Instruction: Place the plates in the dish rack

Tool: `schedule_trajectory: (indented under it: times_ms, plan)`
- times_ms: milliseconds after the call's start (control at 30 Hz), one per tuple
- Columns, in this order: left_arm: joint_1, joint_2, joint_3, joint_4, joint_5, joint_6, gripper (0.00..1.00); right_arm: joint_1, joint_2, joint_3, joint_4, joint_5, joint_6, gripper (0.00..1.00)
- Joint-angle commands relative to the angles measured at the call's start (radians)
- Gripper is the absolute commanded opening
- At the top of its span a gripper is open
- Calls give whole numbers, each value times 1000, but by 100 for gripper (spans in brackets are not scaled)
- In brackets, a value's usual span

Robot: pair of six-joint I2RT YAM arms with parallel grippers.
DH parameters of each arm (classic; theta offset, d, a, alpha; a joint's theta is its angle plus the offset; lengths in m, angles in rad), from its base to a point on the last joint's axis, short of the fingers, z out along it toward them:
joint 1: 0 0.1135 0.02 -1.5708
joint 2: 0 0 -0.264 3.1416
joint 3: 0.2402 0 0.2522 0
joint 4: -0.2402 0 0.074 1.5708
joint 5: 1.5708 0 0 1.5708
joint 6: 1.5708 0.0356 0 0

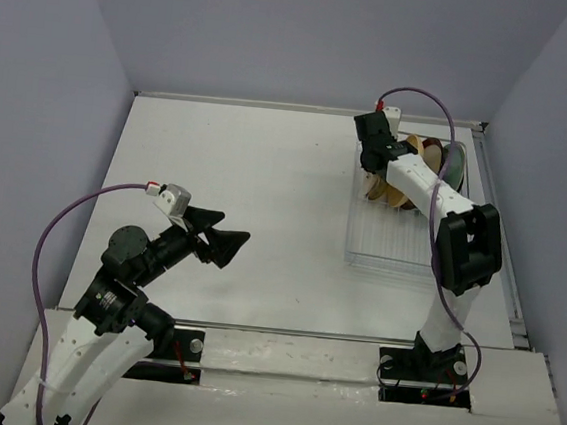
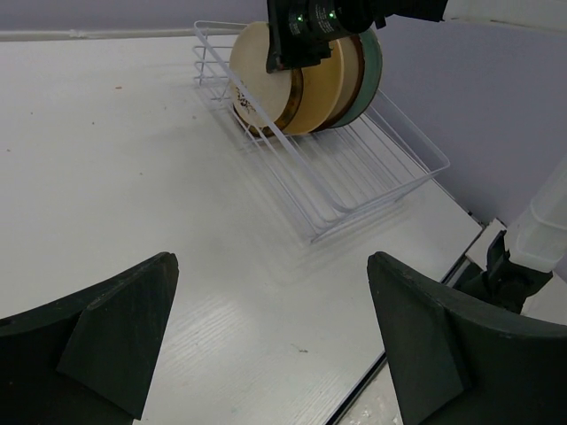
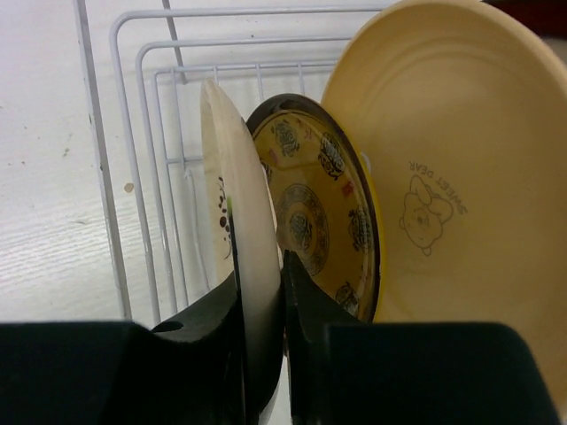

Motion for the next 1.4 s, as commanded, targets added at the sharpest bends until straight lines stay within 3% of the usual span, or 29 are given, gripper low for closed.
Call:
schedule_trajectory:
  times_ms: [0,167,333,467,500,567,733,867,1000,1233,1367]
  plan:
    - [1,11,-5,26,3,13,99,-4,14,2,24,-11,13,30]
    - [17,27,-5,27,6,13,99,-4,-51,13,20,-23,-14,58]
    - [27,59,-7,34,23,13,99,-4,-202,35,9,-97,-37,67]
    - [32,82,-10,37,34,13,99,-4,-399,-45,62,-354,-21,80]
    - [32,85,-10,36,30,11,99,-4,-492,-77,87,-397,-12,92]
    - [46,91,-8,33,23,13,99,-4,-642,-201,171,-519,24,100]
    - [92,102,10,20,-26,17,99,-4,-946,-572,438,-782,136,100]
    - [92,111,18,36,-79,5,99,-4,-1121,-740,507,-850,215,100]
    - [93,114,21,91,-83,-18,99,-4,-1233,-962,668,-1127,318,100]
    - [92,87,64,105,-72,-26,99,-4,-1379,-1273,969,-1207,499,100]
    - [92,28,26,105,-101,-24,99,-4,-1392,-1300,968,-1243,517,100]
